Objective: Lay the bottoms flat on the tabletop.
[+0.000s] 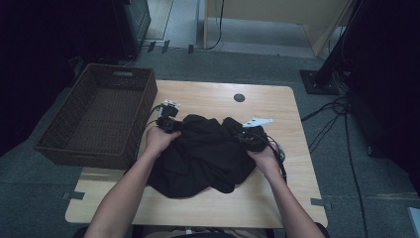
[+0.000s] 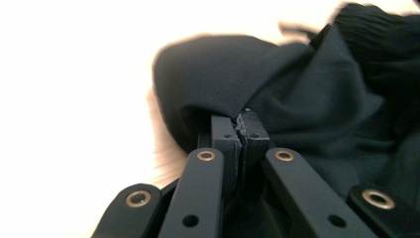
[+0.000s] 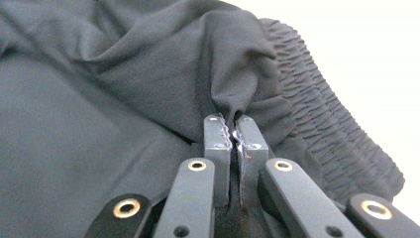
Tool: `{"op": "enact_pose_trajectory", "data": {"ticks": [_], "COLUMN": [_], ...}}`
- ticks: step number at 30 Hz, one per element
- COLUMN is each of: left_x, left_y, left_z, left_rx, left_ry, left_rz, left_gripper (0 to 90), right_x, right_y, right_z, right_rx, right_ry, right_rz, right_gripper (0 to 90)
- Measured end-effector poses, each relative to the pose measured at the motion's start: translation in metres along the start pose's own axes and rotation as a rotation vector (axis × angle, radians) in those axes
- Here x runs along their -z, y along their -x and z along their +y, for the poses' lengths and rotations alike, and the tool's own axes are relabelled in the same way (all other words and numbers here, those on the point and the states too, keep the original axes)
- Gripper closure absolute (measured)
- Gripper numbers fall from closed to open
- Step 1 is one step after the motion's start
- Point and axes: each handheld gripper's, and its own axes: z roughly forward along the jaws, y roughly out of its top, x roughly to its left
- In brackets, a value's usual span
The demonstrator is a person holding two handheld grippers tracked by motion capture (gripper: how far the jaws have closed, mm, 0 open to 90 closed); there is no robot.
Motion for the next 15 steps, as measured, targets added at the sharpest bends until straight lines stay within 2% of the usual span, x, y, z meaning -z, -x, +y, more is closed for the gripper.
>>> {"op": "enact_pose_trajectory", "data": {"ticks": [1, 2, 3, 5, 7, 9, 11, 13, 14, 15], "left_x": [0.0, 0.011, 0.011, 0.021, 0.026, 0.025, 0.02, 0.016, 0.017, 0.017], "left_y": [0.0, 0.0, 0.0, -0.001, 0.001, 0.006, 0.009, 0.012, 0.013, 0.013], "left_z": [0.0, 0.0, 0.0, -0.003, -0.014, -0.024, -0.032, -0.038, -0.039, -0.039], "left_rx": [0.0, -0.001, -0.001, 0.002, 0.012, 0.0, 0.003, -0.013, -0.022, -0.022], "left_ry": [0.0, 0.031, 0.031, 0.054, 0.04, 0.037, -0.005, -0.045, -0.038, -0.038], "left_rz": [0.0, 0.041, 0.041, 0.059, 0.032, 0.038, 0.033, 0.022, 0.013, 0.013], "left_gripper": [89.3, 89.2, 89.2, 89.2, 89.0, 88.7, 87.2, 78.7, 71.6, 64.7], "right_x": [0.004, 0.008, 0.008, 0.018, 0.021, 0.021, 0.018, 0.014, 0.014, 0.014], "right_y": [0.004, 0.008, 0.008, 0.019, 0.029, 0.032, 0.034, 0.035, 0.035, 0.035], "right_z": [-0.002, -0.005, -0.005, -0.014, -0.022, -0.029, -0.036, -0.042, -0.043, -0.043], "right_rx": [0.006, 0.008, 0.008, 0.023, -0.008, -0.017, -0.039, -0.058, -0.058, -0.058], "right_ry": [0.0, -0.003, -0.003, -0.033, -0.053, -0.078, -0.116, -0.173, -0.181, -0.181], "right_rz": [-0.003, -0.012, -0.012, -0.076, -0.054, -0.042, -0.028, -0.021, -0.018, -0.018], "right_gripper": [87.1, 87.1, 87.1, 86.8, 86.3, 82.8, 70.4, 62.6, 57.1, 57.1]}}
